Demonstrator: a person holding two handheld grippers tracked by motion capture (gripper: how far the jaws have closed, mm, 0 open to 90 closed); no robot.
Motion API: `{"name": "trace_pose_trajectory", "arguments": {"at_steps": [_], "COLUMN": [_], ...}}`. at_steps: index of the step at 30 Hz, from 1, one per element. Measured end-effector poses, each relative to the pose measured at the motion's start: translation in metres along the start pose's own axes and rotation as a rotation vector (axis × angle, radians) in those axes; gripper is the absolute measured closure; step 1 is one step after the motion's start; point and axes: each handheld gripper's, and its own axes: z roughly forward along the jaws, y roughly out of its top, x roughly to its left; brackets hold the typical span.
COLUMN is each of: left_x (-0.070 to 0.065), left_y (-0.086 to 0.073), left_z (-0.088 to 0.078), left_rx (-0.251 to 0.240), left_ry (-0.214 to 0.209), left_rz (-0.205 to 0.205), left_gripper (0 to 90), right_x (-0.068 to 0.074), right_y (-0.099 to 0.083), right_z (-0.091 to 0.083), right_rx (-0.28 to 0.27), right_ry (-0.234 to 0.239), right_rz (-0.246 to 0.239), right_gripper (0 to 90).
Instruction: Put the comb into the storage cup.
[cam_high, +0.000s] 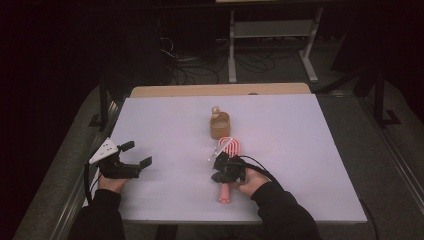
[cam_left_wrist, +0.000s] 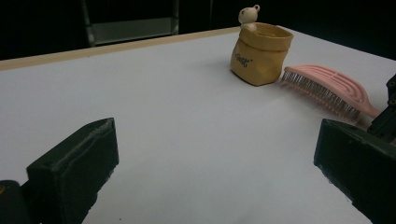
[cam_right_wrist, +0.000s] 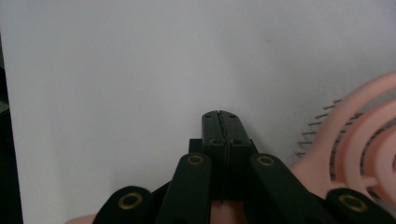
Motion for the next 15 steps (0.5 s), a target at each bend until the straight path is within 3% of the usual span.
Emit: {"name": "trace_pose_trajectory", "arguments": {"at_steps": [15], "left_x": [0.000], "left_y": [0.000], "left_z": [0.001], "left_rx": [0.008], "left_ry": [-0.003], "left_rz": [0.005], "left_gripper": [0.0], "right_x": [0.005], "right_y": [-0.010], "right_z": [-0.012], "right_rx": [0.016], "right_ry": [0.012], "right_rz": [-0.005], "right_gripper": [88.7]}}
